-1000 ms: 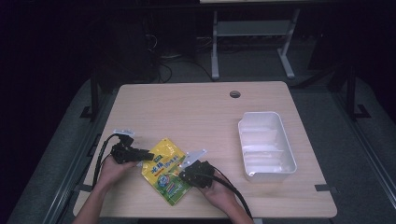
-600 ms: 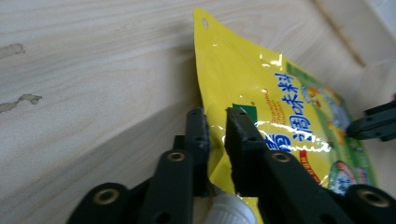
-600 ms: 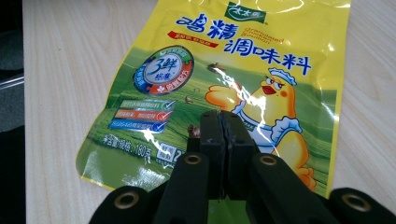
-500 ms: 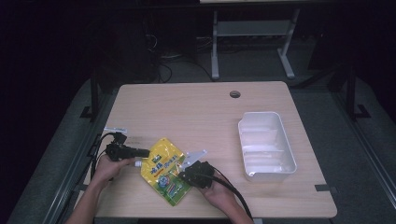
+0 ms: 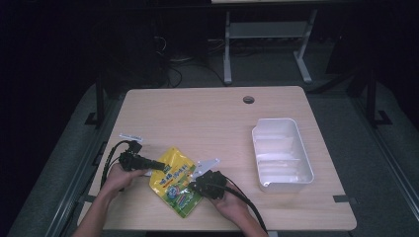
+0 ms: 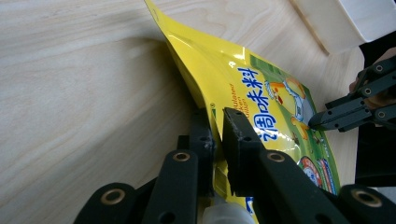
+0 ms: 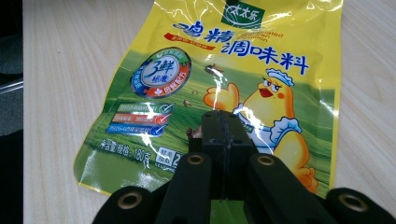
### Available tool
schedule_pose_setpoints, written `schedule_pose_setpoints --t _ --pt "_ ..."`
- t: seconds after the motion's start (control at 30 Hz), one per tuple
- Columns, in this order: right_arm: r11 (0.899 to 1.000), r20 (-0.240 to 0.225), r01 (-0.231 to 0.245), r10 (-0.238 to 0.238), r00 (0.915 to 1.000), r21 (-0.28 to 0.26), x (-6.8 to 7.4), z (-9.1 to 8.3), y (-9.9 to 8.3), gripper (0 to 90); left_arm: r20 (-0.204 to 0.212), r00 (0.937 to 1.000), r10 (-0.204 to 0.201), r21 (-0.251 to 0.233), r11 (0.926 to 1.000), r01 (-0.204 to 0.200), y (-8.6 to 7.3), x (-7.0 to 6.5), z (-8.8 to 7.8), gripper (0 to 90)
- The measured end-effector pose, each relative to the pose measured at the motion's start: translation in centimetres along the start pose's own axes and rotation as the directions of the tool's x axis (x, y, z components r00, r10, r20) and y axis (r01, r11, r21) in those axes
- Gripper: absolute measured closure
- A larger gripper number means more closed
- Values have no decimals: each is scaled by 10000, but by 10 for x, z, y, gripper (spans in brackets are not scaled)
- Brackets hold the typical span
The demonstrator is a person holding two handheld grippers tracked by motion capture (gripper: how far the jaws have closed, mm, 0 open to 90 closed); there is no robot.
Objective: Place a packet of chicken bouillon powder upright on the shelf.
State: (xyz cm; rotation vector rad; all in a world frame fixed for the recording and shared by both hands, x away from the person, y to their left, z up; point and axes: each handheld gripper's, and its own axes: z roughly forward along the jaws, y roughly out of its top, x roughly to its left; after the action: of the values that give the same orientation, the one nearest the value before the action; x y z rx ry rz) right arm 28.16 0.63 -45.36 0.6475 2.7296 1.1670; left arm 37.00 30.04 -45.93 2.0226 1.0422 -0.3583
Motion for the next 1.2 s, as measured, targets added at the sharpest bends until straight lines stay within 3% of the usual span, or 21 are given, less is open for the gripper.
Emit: schedule_pose_setpoints --t 0.2,0.33,0.4,0.5,0.73,0.83,0.87,0.9,0.93,0.97,1.07,1.13,1.17,1.2 --pt "10000 9 -6 6 10000 -44 0 0 -1 888 -202 9984 535 135 9985 -532 6 -9 -3 887" --pt "9999 -9 -66 66 10000 -80 -1 0 -1 860 -153 9980 619 113 9980 -618 6 -11 -6 890" --pt "9989 -595 -451 441 9973 -144 -5 -2 0 748 -84 9971 751 -40 9972 -752 6 -13 -9 891" --pt "9981 -790 -506 476 9957 -365 -8 -9 2 662 205 9964 827 -324 9961 -820 7 -16 -15 892" --pt "9957 -587 -489 443 9973 -791 -15 -30 11 482 250 9869 1595 -408 9865 -1585 21 -34 -27 892" --pt "9915 -313 -606 574 9979 -1149 -21 -43 14 382 332 9767 2122 -508 9763 -2104 33 -52 -32 892" --pt "9915 -313 -606 574 9979 -1149 -21 -43 14 382 332 9767 2122 -508 9763 -2104 33 -52 -32 892" --pt "9872 -227 -734 709 9972 -1414 -26 -52 16 348 373 9697 2413 -540 9695 -2392 39 -61 -34 893" --pt "9872 -227 -734 709 9972 -1414 -26 -52 16 348 373 9697 2413 -540 9695 -2392 39 -61 -34 893" --pt "9831 -268 -854 821 9963 -1620 -31 -58 19 324 356 9603 2765 -473 9603 -2748 45 -73 -34 893" --pt "9820 -280 -926 892 9956 -1646 -36 -62 24 302 355 9460 3223 -439 9462 -3207 51 -87 -35 893" --pt "9823 -318 -971 931 9951 -1604 -38 -62 27 293 382 9429 3310 -453 9432 -3292 53 -90 -35 894" --pt "9824 -287 -987 953 9950 -1587 -41 -63 32 286 443 9317 3604 -406 9325 -3588 56 -99 -36 894" --pt "9824 -287 -987 953 9950 -1587 -41 -63 32 286 443 9317 3604 -406 9325 -3588 56 -99 -36 894"
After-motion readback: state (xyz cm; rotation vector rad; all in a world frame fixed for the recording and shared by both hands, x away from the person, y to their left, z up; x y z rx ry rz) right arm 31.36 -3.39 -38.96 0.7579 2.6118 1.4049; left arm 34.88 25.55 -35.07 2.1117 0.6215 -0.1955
